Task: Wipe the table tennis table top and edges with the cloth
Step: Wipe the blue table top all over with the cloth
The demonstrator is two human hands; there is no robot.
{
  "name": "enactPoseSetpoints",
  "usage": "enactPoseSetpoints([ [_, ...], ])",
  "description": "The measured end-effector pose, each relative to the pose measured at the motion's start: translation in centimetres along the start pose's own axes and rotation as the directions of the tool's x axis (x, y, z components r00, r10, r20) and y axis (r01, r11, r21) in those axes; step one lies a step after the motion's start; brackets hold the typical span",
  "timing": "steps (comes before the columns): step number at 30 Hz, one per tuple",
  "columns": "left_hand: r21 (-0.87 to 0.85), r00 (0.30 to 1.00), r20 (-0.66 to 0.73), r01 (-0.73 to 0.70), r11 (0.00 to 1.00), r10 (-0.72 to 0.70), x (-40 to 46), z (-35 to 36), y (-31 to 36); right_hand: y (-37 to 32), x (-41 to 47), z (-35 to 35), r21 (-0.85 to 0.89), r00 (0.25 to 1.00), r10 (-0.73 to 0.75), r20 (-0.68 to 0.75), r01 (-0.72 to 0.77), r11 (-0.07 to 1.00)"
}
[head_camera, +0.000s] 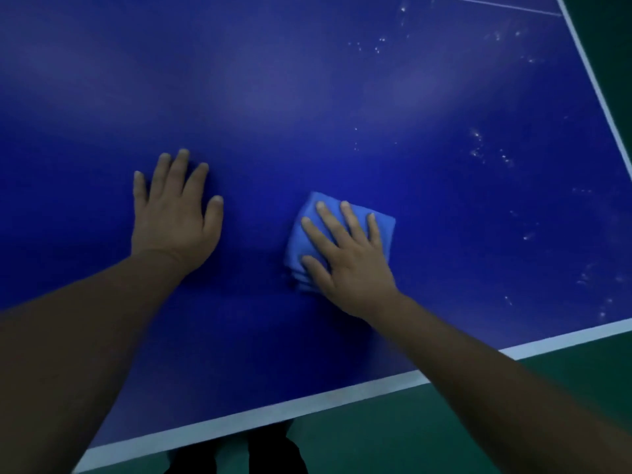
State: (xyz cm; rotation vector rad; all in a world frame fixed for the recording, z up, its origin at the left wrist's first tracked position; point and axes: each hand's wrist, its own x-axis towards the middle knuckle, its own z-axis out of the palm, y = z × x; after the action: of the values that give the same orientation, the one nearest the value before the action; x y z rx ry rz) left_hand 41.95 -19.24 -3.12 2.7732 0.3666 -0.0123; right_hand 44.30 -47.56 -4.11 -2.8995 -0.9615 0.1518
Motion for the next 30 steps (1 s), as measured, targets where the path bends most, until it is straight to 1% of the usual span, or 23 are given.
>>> enactPoseSetpoints([
  [2,0.019,1.000,0.010,0.014,1.000,-0.014,0.2,0.4,0.0,5.0,-2.2,-0.4,-0.038,0.991,0.134,-0.028,-0.135,0.990],
  [4,0.015,1.000,0.017,0.016,1.000,-0.017,0.1,0.4,0.0,10.1,-4.6,-1.3,-0.061,0.929,0.370,-0.013,-0.371,0.927],
  [6,0.019,0.999,0.023,0.029,0.999,-0.029,0.3,0.3,0.1,12.6,-5.2,-2.3,0.008,0.797,0.602,0.040,-0.603,0.798],
  [8,0.026,0.999,0.028,0.030,0.999,-0.030,0.5,0.2,0.3,12.4,-2.8,-2.8,0.068,0.656,0.754,0.041,-0.755,0.653],
  [9,0.027,0.999,0.030,0.032,0.999,-0.033,0.4,0.1,0.4,11.7,-0.7,-2.9,0.089,0.613,0.790,0.027,-0.788,0.609],
  [10,0.026,0.999,0.029,0.037,0.999,-0.038,0.4,0.1,0.4,10.7,1.8,-2.8,0.098,0.607,0.794,0.015,-0.792,0.603],
  [11,0.023,0.999,0.028,0.041,0.999,-0.042,0.4,0.1,0.3,9.4,4.4,-2.5,0.100,0.644,0.765,0.012,-0.762,0.640],
  [13,0.025,0.999,0.028,0.041,0.999,-0.041,0.5,0.1,0.3,6.0,8.4,-1.6,0.074,0.809,0.587,-0.014,-0.585,0.808],
  [15,0.023,0.999,0.029,0.039,0.999,-0.040,0.6,0.1,0.4,2.2,9.1,-1.1,0.025,0.975,0.216,-0.042,-0.215,0.976],
  [16,0.020,0.999,0.031,0.041,0.999,-0.042,0.6,0.1,0.4,1.3,8.3,-0.9,-0.011,1.000,0.000,-0.026,-0.001,1.000],
  [17,0.018,0.998,0.034,0.044,0.999,-0.045,0.6,0.1,0.4,1.7,7.3,-0.8,-0.038,0.987,-0.159,0.011,0.160,0.986],
  [18,0.012,0.998,0.038,0.046,0.999,-0.046,0.6,0.1,0.3,3.2,6.7,-1.0,-0.051,0.968,-0.247,0.040,0.249,0.967],
  [19,0.005,0.998,0.040,0.044,0.999,-0.044,0.7,0.1,0.3,5.4,6.4,-1.1,-0.065,0.969,-0.241,0.047,0.244,0.968],
  [20,0.001,0.998,0.039,0.040,0.999,-0.040,0.7,0.2,0.2,7.8,6.3,-1.2,-0.091,0.988,-0.155,0.024,0.157,0.983],
  [21,0.001,0.999,0.032,0.037,0.999,-0.037,0.7,0.2,0.1,10.3,6.4,-1.5,-0.101,1.000,-0.003,0.003,0.003,0.995],
  [22,0.006,0.999,0.025,0.035,0.999,-0.035,0.7,0.3,0.1,12.5,6.4,-2.0,-0.088,0.983,0.185,0.002,-0.184,0.979],
  [24,0.015,0.999,0.020,0.030,0.999,-0.031,0.6,0.4,0.1,14.7,6.3,-2.7,-0.014,0.857,0.514,0.009,-0.514,0.857],
  [25,0.019,0.999,0.020,0.027,0.999,-0.028,0.6,0.5,0.1,14.1,6.7,-2.8,0.021,0.788,0.615,0.008,-0.615,0.788],
  [26,0.023,1.000,0.017,0.023,0.999,-0.023,0.6,0.5,0.1,12.7,7.3,-2.7,0.040,0.750,0.661,0.005,-0.660,0.750],
  [27,0.028,1.000,0.015,0.019,0.999,-0.019,0.6,0.6,0.1,10.7,8.0,-2.4,0.034,0.771,0.637,-0.007,-0.636,0.771],
  [28,0.033,1.000,0.014,0.017,0.999,-0.018,0.6,0.6,0.1,8.3,8.6,-2.0,0.013,0.844,0.536,-0.032,-0.536,0.844],
  [29,0.036,1.000,0.013,0.016,0.999,-0.017,0.6,0.6,0.0,5.9,9.1,-1.5,-0.012,0.929,0.367,-0.043,-0.367,0.930],
  [30,0.037,1.000,0.009,0.015,0.999,-0.015,0.6,0.6,0.0,3.6,9.5,-1.0,-0.043,0.988,0.147,-0.052,-0.149,0.988],
])
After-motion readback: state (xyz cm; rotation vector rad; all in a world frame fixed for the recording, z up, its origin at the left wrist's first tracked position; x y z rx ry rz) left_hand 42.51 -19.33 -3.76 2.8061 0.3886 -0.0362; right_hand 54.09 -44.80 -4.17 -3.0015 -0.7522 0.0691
